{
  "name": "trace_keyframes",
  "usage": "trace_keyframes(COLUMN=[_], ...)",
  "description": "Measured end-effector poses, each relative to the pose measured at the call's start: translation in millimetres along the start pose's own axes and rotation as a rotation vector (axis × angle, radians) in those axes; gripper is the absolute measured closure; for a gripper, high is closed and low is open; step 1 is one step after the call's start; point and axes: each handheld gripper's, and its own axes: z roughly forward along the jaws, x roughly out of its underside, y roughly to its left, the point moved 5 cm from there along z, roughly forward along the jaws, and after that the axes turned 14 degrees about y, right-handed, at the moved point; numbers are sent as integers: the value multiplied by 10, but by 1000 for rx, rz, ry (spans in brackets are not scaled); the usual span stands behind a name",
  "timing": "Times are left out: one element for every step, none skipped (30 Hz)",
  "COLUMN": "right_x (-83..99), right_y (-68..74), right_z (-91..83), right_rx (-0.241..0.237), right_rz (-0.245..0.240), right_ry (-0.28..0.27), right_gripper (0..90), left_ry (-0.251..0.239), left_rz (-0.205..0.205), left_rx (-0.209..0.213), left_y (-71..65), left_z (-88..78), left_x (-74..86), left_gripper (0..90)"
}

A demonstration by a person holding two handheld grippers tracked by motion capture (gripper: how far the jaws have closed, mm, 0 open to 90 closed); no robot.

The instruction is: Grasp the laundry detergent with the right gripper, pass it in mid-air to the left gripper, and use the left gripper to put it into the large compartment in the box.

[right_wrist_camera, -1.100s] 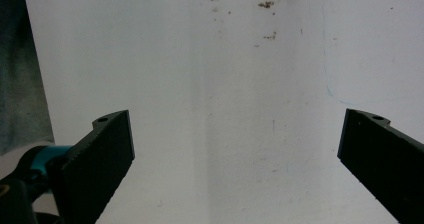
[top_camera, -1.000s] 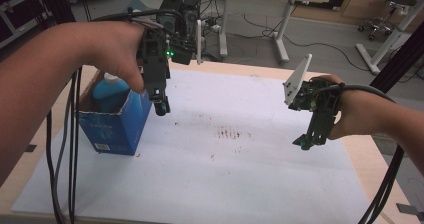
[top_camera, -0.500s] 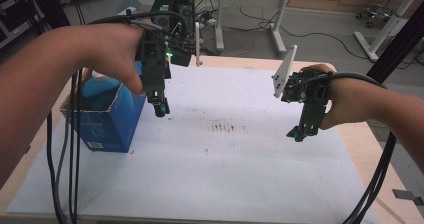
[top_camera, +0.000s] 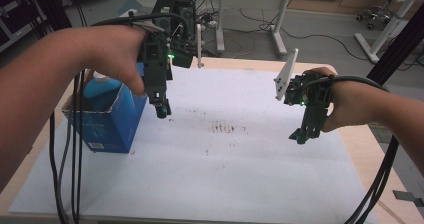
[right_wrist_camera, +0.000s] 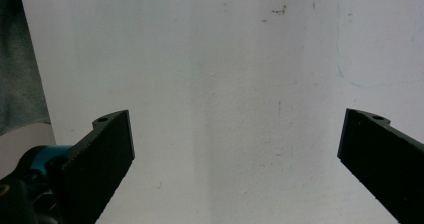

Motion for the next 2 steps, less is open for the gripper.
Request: trace_keyframes(right_x=[4, 10], right_y=[6, 3], right_z=[3, 8], right_rx=[-2, 4], right_rz=[8, 12], right_ry=[3, 5], right_gripper=[7, 6], left_ry=[-2, -3], left_rz=[-3, -10], left_rx=[2, 5], left_y=[2, 2], left_z=[3, 9], left_x=[0, 0], left_gripper=[17, 17])
